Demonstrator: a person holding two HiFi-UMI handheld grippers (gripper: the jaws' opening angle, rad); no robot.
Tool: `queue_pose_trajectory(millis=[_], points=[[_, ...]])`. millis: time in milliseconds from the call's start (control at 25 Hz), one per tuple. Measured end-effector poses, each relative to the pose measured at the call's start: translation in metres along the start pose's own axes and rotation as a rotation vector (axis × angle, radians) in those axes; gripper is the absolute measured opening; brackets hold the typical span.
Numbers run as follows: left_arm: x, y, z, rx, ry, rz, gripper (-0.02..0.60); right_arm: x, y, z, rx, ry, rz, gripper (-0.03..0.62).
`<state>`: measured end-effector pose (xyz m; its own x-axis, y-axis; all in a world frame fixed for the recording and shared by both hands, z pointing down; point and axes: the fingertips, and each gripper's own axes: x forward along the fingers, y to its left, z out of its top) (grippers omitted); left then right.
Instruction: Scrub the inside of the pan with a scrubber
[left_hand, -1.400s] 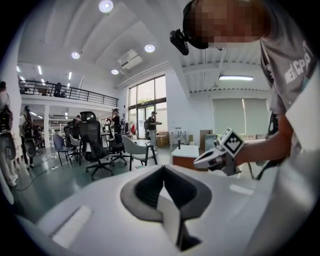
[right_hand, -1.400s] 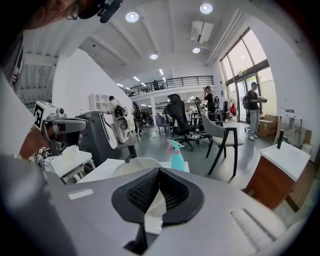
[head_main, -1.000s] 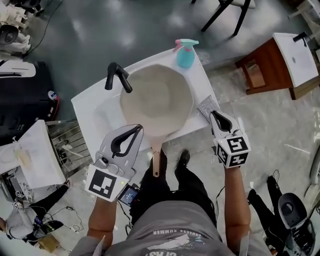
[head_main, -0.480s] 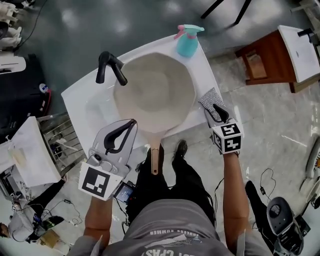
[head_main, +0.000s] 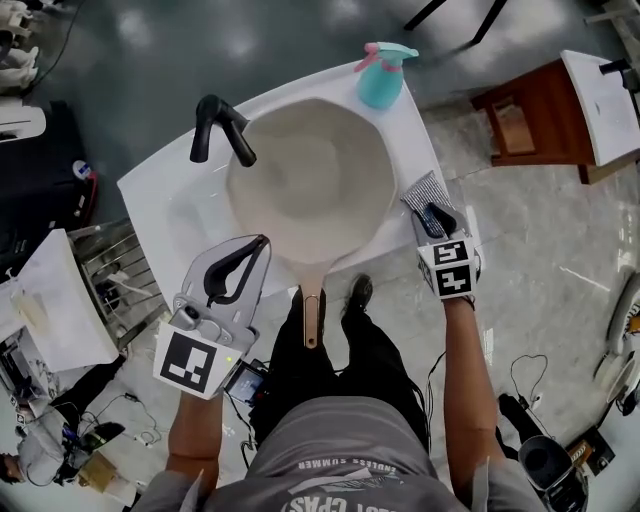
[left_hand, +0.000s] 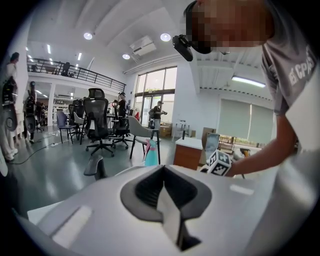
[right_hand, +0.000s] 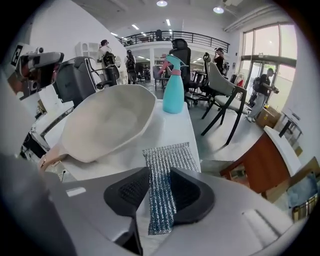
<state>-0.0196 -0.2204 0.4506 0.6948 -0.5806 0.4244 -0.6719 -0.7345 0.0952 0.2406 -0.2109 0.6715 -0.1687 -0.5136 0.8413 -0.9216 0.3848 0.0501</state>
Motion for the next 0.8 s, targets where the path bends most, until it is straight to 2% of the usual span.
queue_pose_trajectory(millis=[240, 360, 480, 640, 800], points=[[-0.003, 0.005, 0.0, -0.008, -0.013, 0.008, 0.002, 0.001, 0.0, -0.001, -0.042, 0.041, -0.007, 0.079], [-0.007, 0.008, 0.0, -0.013, -0.017, 0.013, 0.002, 0.0, 0.0, -0.001, -0.026, 0.04, -0.005, 0.028], [-0.012, 0.014, -0.001, -0.019, -0.025, 0.02, 0.002, -0.003, 0.0, 0.001, 0.008, 0.028, -0.018, 0.011], [-0.023, 0.024, -0.003, -0.029, -0.037, 0.04, 0.002, -0.02, 0.003, 0.026, 0.067, -0.055, -0.038, 0.008], [-0.036, 0.039, -0.006, -0.049, -0.047, 0.067, 0.002, -0.036, 0.022, 0.082, 0.062, -0.175, -0.029, 0.009]])
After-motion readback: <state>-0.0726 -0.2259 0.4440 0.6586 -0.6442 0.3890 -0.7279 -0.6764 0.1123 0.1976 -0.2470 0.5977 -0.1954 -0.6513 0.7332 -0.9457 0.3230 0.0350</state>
